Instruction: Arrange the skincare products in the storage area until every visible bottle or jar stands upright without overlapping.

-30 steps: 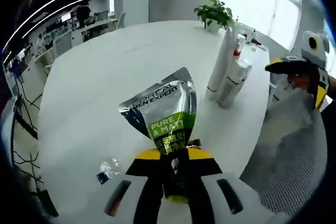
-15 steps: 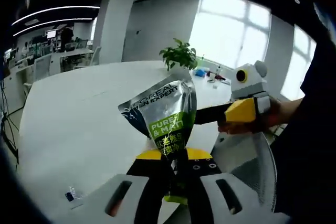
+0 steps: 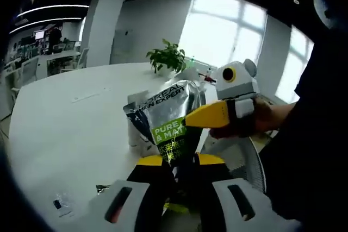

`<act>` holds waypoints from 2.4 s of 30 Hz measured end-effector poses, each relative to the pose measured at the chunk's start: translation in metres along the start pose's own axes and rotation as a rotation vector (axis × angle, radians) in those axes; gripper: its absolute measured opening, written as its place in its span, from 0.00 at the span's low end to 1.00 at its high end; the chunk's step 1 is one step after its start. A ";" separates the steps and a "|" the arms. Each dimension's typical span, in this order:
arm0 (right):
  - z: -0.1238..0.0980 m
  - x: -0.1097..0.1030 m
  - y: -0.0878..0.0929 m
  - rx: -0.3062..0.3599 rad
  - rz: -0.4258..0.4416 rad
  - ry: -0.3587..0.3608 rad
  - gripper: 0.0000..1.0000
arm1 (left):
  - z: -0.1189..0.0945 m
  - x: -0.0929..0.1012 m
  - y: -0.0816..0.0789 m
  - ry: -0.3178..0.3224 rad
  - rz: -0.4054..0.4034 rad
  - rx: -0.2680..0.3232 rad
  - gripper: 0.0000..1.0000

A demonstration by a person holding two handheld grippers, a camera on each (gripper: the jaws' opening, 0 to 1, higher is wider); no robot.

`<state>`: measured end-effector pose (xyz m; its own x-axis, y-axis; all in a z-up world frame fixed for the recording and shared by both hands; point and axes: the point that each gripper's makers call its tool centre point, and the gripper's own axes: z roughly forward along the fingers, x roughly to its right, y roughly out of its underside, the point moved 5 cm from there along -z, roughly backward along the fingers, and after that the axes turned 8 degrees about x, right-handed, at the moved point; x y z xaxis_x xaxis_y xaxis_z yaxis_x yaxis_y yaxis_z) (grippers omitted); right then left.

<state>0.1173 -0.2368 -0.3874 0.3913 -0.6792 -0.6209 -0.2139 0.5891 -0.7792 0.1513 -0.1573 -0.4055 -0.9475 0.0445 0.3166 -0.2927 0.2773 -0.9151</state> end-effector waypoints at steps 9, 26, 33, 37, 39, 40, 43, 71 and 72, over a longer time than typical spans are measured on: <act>-0.013 -0.006 -0.009 0.026 0.174 -0.094 0.00 | -0.022 -0.005 -0.015 0.062 -0.250 0.220 0.45; -0.009 -0.013 -0.024 -0.058 0.219 -0.191 0.00 | -0.024 0.008 -0.017 0.152 -0.402 0.271 0.26; -0.007 -0.001 -0.017 0.009 0.287 -0.097 0.10 | -0.018 0.004 -0.010 0.055 -0.463 0.305 0.15; -0.009 0.008 -0.009 0.013 0.313 -0.050 0.11 | -0.016 0.005 -0.006 0.013 -0.486 0.341 0.13; -0.010 0.010 -0.006 0.012 0.320 -0.046 0.12 | -0.016 0.006 -0.007 0.001 -0.483 0.362 0.12; -0.011 0.009 -0.004 0.014 0.325 -0.044 0.13 | -0.016 0.005 -0.007 0.001 -0.487 0.368 0.12; -0.012 0.007 -0.006 0.020 0.350 -0.058 0.09 | -0.015 0.004 -0.007 -0.002 -0.480 0.369 0.13; -0.015 0.024 0.019 -0.166 0.328 0.085 0.00 | -0.027 -0.010 0.034 -0.019 -0.569 0.253 0.09; -0.015 0.026 0.020 -0.170 0.329 0.095 0.00 | -0.025 -0.008 0.034 -0.014 -0.577 0.251 0.12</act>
<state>0.1097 -0.2494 -0.4205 0.1940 -0.5084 -0.8390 -0.4630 0.7065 -0.5352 0.1526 -0.1241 -0.4330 -0.6290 -0.0587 0.7752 -0.7771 0.0194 -0.6291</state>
